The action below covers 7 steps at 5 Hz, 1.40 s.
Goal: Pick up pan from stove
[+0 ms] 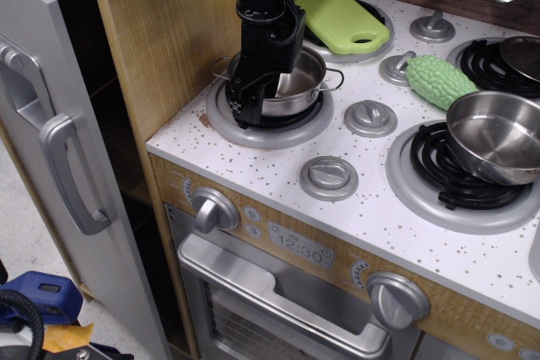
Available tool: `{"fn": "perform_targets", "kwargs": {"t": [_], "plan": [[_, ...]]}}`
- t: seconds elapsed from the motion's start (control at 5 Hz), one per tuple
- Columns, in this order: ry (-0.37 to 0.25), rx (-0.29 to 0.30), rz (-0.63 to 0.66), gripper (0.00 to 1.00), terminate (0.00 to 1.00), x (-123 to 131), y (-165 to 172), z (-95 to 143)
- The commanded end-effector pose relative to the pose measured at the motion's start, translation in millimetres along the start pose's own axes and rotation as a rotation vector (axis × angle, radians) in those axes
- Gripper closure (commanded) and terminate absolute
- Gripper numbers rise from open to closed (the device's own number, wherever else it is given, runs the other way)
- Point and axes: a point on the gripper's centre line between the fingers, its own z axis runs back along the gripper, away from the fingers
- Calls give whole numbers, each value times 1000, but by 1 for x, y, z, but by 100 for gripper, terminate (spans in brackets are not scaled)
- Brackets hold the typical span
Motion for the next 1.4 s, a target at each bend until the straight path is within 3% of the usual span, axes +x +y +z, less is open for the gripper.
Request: {"fn": "perform_targets", "kwargs": {"t": [0.0,0.2,0.6,1.2], "plan": [[17,49,-20,100,0,-7,5,5],[22,69,-29,100,0,-8,8,7],[33,98,-48,100,0,-10,16,39],[73,253,-1,100,0,-8,5,82]]}}
